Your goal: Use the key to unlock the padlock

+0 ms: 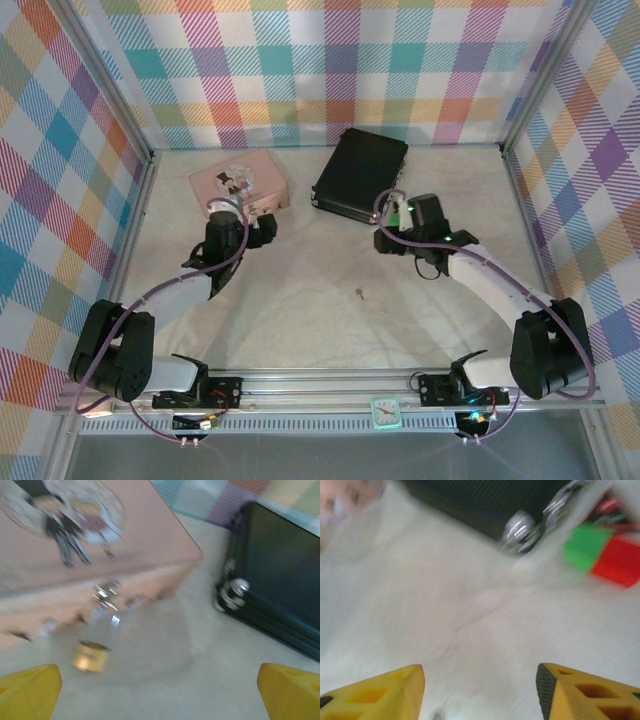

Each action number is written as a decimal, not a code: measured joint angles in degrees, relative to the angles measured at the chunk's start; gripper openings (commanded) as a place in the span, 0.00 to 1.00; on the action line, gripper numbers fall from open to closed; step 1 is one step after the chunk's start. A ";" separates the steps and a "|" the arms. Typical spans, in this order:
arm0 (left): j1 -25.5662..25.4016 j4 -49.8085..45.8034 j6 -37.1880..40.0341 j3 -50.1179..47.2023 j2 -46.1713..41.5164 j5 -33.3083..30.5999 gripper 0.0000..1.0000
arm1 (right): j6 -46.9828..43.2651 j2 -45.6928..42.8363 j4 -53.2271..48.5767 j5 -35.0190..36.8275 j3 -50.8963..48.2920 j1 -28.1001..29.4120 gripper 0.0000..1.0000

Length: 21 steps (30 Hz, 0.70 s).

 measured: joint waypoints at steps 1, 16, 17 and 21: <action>-1.14 -0.52 -1.70 0.13 0.50 0.20 1.00 | -0.09 1.29 -2.95 -0.94 1.25 1.62 0.51; -2.49 -3.28 -16.83 0.28 2.95 -4.20 1.00 | 0.11 22.16 -23.30 -0.96 13.33 15.04 0.43; -2.49 -3.45 -16.92 0.20 2.78 -4.22 1.00 | 0.31 23.17 -23.34 -0.31 13.81 15.47 0.41; -2.49 -4.28 -17.70 -0.90 0.98 -4.61 1.00 | 1.42 25.38 -23.19 1.86 14.36 16.44 0.38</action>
